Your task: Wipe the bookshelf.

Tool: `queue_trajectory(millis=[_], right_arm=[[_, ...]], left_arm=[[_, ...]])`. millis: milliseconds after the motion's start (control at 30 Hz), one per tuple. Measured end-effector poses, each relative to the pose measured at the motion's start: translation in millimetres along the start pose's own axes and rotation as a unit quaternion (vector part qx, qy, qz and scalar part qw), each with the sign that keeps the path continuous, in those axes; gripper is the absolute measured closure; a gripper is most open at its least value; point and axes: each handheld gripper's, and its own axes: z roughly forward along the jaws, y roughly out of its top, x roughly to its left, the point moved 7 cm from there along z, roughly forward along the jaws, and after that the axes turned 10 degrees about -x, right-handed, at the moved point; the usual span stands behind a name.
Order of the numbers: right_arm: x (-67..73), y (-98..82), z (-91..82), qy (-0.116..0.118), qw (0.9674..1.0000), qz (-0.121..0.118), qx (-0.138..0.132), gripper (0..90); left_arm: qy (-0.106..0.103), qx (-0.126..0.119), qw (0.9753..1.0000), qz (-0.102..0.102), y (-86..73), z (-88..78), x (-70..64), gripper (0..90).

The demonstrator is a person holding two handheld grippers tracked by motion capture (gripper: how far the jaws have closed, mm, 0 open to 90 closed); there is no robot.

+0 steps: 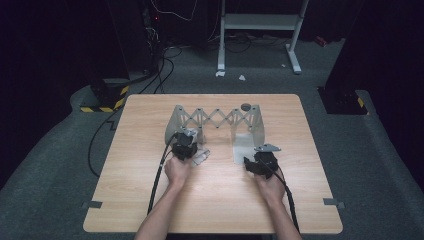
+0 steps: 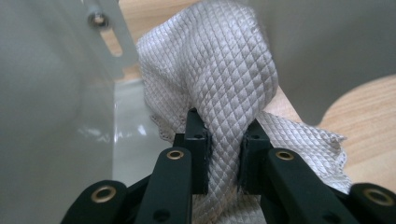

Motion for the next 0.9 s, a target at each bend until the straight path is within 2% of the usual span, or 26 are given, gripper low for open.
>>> queue_trajectory(millis=[33, 67, 100, 200, 333, 467, 633, 733, 800, 900], right_arm=[[0.0, 0.0, 0.0, 0.0, 1.0, 0.0, 0.0, 38.2], [0.0, 0.0, 0.0, 0.0, 1.0, 0.0, 0.0, 38.2], [0.0, 0.0, 0.0, 0.0, 1.0, 0.0, 0.0, 38.2], [0.0, 0.0, 0.0, 0.0, 1.0, 0.0, 0.0, 38.2], [0.2, -0.1, -0.2, -0.001, 1.0, 0.0, 0.0, 38.2], [0.3, -0.1, -0.1, -0.001, 1.0, 0.0, 0.0, 38.1], [0.3, -0.1, -0.1, -0.001, 1.0, 0.0, 0.0, 38.1], [0.2, -0.1, -0.1, -0.001, 1.0, 0.0, 0.0, 38.1], [0.3, 0.1, 0.1, -0.001, 1.0, 0.001, 0.0, 37.9], [0.4, 0.1, 0.2, -0.001, 1.0, 0.0, 0.0, 37.8]], left_arm=[[0.014, 0.004, 0.9998, 0.013, 0.0, 1.2, 1.4, 77.6], [0.014, 0.004, 0.9998, 0.013, 0.0, 1.2, 1.4, 77.6], [0.032, 0.01, 0.9991, 0.027, -0.1, 2.8, 3.0, 77.7], [0.043, 0.015, 0.9986, 0.028, 1.5, 4.1, 4.5, 77.8], [0.052, 0.019, 0.9984, 0.012, 1.8, 4.7, 15.5, 77.8], [0.051, 0.022, 0.9984, 0.015, 2.0, 4.8, 17.7, 77.7], [0.027, 0.015, 0.9995, 0.003, 6.2, 10.3, 11.2, 77.6], [0.023, 0.013, 0.9997, -0.002, 7.2, 11.5, 10.4, 77.5], [0.026, 0.017, 0.9994, 0.013, 11.5, 14.7, 8.4, 77.5], [0.014, 0.013, 0.9997, 0.013, 20.1, 13.0, 5.9, 77.5]])
